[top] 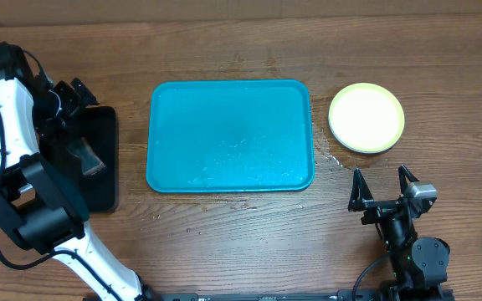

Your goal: Clean dirty plates on tray and stack at the side

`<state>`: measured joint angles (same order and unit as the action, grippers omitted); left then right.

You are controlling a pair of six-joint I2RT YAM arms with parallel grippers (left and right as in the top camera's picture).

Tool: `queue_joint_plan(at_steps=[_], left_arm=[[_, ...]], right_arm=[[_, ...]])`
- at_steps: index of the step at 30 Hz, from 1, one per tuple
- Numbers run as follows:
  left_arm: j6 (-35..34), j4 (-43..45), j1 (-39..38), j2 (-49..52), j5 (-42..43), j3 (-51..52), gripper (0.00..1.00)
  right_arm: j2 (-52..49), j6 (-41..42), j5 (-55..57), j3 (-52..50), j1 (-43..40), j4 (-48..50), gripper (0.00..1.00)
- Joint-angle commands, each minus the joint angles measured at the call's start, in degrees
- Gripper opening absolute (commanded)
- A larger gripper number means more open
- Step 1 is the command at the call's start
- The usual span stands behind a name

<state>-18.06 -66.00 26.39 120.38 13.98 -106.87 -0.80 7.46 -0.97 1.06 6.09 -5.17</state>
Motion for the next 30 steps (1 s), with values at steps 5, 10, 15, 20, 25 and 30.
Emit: queue_joint_plan(at_steps=[5, 10, 15, 20, 25, 30], left_arm=[[-0.2, 0.0, 0.2, -0.5, 0.5, -1.0, 1.00], [-0.2, 0.0, 0.2, -0.5, 0.5, -1.0, 1.00], [-0.2, 0.0, 0.2, -0.5, 0.5, -1.0, 1.00], [-0.2, 0.0, 0.2, -0.5, 0.5, -1.0, 1.00], [0.3, 0.0, 0.3, -0.2, 0.2, -1.0, 1.00], [1.3, -1.7, 1.2, -1.5, -3.5, -1.0, 1.00]], right_arm=[[0.6, -0.4, 0.9, -0.6, 0.1, 0.3, 1.00], [0.6, -0.4, 0.9, -0.6, 0.1, 0.3, 1.00], [0.6, -0.4, 0.9, -0.6, 0.1, 0.3, 1.00], [0.6, -0.4, 0.9, -0.6, 0.1, 0.3, 1.00], [0.6, -0.4, 0.9, -0.6, 0.1, 0.3, 1.00], [0.6, -0.4, 0.9, -0.6, 0.1, 0.3, 1.00]])
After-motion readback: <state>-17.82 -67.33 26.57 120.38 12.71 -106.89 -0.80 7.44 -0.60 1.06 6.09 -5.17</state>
